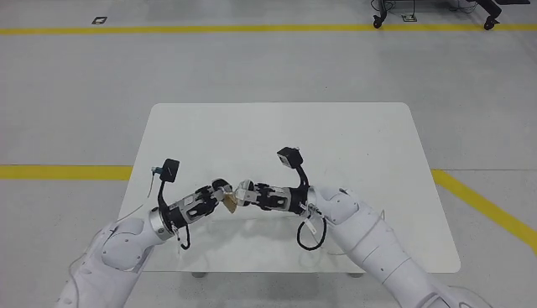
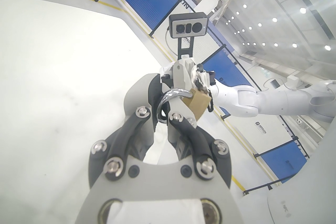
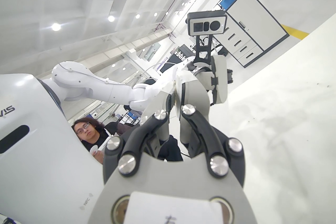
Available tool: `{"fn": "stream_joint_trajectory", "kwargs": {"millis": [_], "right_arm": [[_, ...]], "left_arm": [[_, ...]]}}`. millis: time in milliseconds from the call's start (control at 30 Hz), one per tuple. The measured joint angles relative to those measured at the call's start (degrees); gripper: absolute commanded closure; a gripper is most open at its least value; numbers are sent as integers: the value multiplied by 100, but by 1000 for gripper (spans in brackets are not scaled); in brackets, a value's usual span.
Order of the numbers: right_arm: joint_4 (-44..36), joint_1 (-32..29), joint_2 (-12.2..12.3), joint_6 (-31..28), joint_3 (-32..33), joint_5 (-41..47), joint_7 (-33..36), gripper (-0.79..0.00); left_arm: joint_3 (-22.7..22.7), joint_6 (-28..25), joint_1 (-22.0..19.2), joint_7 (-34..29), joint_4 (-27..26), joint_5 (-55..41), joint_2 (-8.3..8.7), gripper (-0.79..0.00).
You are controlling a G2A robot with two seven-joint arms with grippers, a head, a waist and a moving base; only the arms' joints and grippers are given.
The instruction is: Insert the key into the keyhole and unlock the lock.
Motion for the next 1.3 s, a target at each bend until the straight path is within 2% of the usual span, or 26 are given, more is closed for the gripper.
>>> {"fn": "stream_joint_trajectory", "kwargs": {"millis": [200, 300, 500, 633, 767, 900, 1033, 1300], "right_arm": [[-347, -197, 16, 44, 73, -531, -268, 0], [-457, -256, 27, 83, 116, -682, -336, 0], [-643, -429, 100, -174, 393, -827, -523, 0], [-1052, -766, 236, -168, 875, -952, -668, 0], [-1443, -1171, 367, -168, 1386, -1122, -770, 0], [-1620, -1418, 438, -168, 1713, -1321, -859, 0], [-1583, -1464, 470, -168, 1832, -1608, -867, 0], [-1584, -1462, 469, -168, 1829, -1599, -867, 0]], "left_arm": [[97, 111, -47, -77, 120, -144, -15, 0], [221, 266, -125, -404, 246, -646, -25, 0], [441, 940, -577, -1942, 862, -2846, -46, 0], [559, 1685, -976, -3221, 1577, -4589, -116, 0], [746, 2308, -1356, -4139, 2315, -5707, -234, 0], [945, 2487, -1656, -4581, 2846, -6048, -355, 0], [1083, 2764, -1922, -4831, 3225, -5967, -415, 0], [1080, 2759, -1919, -4824, 3224, -5965, -414, 0]]}}
